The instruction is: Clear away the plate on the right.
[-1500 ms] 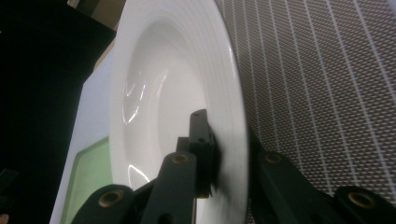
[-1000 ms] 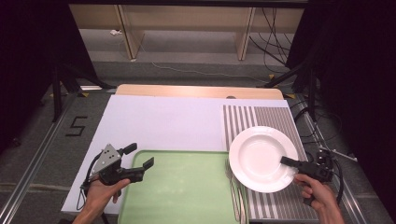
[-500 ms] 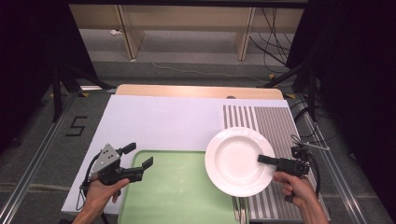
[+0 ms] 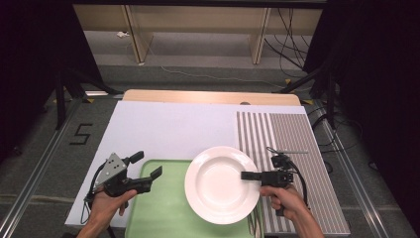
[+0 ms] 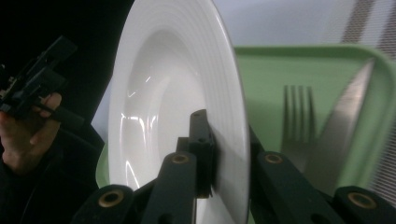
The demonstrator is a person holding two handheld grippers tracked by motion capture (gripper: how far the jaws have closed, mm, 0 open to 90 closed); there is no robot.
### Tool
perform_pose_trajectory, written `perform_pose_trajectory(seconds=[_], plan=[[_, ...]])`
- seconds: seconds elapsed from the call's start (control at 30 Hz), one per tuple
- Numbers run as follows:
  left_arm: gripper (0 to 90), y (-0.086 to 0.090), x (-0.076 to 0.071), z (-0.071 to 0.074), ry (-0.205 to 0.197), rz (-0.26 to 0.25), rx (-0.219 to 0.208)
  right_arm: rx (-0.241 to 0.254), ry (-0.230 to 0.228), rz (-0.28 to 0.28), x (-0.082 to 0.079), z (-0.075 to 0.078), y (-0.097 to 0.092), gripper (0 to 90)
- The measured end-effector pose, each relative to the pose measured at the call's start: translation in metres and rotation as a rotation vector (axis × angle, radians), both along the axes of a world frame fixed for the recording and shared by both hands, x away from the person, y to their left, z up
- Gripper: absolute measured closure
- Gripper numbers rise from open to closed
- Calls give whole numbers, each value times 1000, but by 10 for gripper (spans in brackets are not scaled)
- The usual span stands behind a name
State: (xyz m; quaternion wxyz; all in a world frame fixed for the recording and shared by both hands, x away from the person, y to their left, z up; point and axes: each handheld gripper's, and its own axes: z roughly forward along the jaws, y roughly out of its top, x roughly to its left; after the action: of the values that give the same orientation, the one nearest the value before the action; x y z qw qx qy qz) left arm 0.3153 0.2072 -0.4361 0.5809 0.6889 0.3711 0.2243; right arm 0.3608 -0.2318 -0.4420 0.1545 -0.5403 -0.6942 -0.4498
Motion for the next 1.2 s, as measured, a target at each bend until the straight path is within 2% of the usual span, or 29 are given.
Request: perform_pose_trajectory(seconds=[0.07, 0.13, 0.17, 0.3, 0.33, 0.4, 0.7, 0.77, 0.8, 0.83, 0.9, 0.93, 0.97, 1.0, 1.1, 1.13, 1.2], plan=[[158, 0, 0, 0, 0, -2, 0, 0, 24, 26, 0, -1, 11, 832], [158, 0, 0, 0, 1, -1, -2, -5, 15, 54, 2, -5, 21, 832], [158, 0, 1, 0, 1, -1, -1, -10, 35, 61, 2, -5, 26, 832], [158, 0, -1, 0, 1, -4, 2, -29, 32, 90, 2, -9, 41, 832], [158, 0, -1, 0, 0, -5, 2, -25, 79, 98, 1, -8, 45, 832], [158, 0, -1, 0, 0, -5, 1, -29, 91, 111, 1, -9, 52, 832], [158, -1, 0, 1, -2, -8, 1, -37, 103, 147, 1, -13, 67, 831], [158, -1, -1, 0, -1, -10, 2, -53, 79, 151, 2, -16, 71, 831], [159, -1, -1, 1, -1, -10, 2, -49, 92, 160, 2, -15, 72, 831], [159, -1, -1, 1, -2, -9, 1, -52, 73, 162, 2, -18, 74, 831], [159, -1, -1, 1, -3, -12, 2, -61, 78, 156, 2, -18, 77, 831], [159, -1, -1, 1, -3, -13, 2, -60, 101, 166, 1, -18, 78, 831], [158, -1, -1, 1, -2, -14, 2, -54, 101, 184, 2, -18, 78, 831], [159, -1, -1, 1, -1, -15, 1, -59, 79, 183, 2, -20, 80, 831], [159, -2, -1, 1, 3, -22, 2, -61, 84, 200, 2, -20, 81, 830], [159, -2, -1, 1, 2, -25, 2, -59, 103, 201, 2, -19, 81, 830], [159, -2, -1, 1, 2, -25, 1, -62, 89, 200, 2, -21, 82, 830]])
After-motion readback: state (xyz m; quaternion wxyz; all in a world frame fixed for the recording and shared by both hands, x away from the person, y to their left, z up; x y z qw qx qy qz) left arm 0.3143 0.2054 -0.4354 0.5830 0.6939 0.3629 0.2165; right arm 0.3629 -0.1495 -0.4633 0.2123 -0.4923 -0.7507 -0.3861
